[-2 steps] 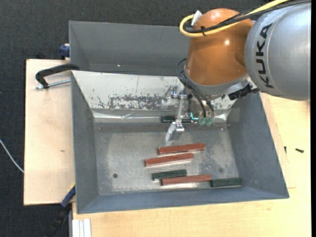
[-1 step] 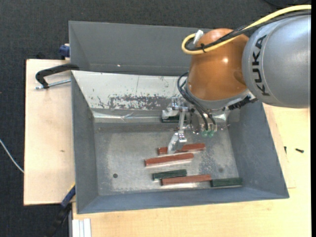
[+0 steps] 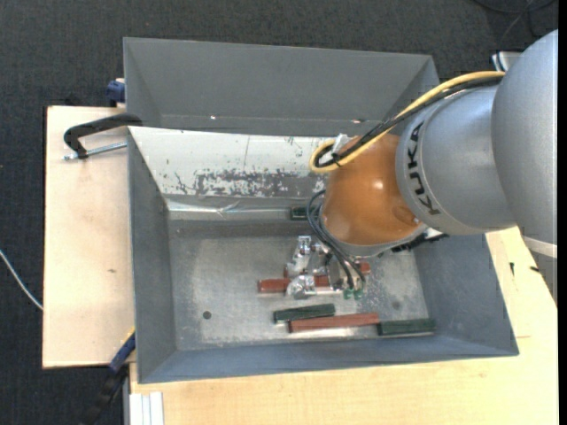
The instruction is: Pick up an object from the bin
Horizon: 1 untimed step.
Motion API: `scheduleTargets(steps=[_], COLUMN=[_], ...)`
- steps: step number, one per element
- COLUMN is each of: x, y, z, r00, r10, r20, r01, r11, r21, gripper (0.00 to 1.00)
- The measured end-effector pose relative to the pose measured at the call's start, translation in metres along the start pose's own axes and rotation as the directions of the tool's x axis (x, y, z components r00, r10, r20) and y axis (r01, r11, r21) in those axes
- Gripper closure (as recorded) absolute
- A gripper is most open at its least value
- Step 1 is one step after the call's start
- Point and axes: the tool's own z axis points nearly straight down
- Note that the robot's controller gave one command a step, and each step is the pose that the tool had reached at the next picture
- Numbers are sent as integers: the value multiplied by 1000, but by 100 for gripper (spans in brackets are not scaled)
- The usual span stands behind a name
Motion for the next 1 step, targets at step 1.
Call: scheduleTargets(steps=[1], x=[4], y=[0], z=[3], r00=[1000], r10=[-1], r20=[-11], r01=[1], r11=[1000], r21=[1], gripper=[0])
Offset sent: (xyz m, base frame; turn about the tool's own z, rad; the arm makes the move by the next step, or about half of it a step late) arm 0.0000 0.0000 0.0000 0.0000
